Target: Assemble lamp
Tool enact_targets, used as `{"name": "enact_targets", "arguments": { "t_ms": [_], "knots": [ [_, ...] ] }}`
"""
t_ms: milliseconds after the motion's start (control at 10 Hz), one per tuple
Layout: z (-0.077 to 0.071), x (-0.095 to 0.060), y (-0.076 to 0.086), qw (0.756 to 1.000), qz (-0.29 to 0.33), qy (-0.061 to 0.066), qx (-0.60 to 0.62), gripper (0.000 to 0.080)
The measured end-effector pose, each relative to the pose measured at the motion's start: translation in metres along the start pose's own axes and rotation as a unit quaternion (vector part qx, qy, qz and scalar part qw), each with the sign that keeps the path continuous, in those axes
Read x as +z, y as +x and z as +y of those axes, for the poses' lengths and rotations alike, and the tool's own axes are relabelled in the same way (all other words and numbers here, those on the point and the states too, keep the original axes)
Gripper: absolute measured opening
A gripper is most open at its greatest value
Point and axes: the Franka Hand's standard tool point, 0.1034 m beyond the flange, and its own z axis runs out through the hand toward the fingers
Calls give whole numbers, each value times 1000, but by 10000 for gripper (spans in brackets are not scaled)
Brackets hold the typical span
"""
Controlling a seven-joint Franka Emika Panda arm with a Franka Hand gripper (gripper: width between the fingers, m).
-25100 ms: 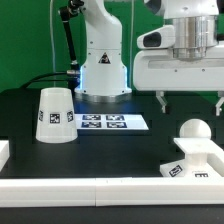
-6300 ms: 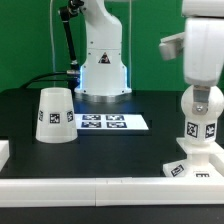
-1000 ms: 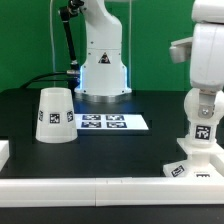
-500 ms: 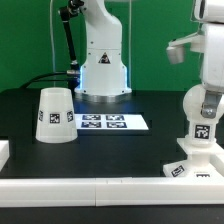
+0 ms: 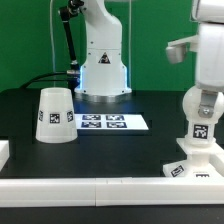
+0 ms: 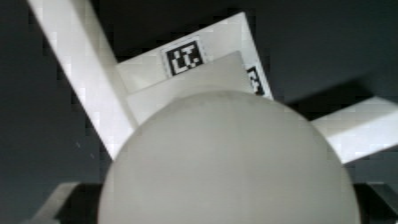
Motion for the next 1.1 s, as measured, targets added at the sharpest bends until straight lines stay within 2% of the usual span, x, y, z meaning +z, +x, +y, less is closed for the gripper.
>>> {"name": "enact_targets", "arguments": {
  "t_ms": [300,400,1000,1100],
  "knots": [
    [2,1,-2,979,5,15,202,579],
    [3,0,-1,962,12,21,271,579],
    [2,0,2,888,12,22,459,579],
    [2,0,2,867,11,23,498,580]
  ]
}}
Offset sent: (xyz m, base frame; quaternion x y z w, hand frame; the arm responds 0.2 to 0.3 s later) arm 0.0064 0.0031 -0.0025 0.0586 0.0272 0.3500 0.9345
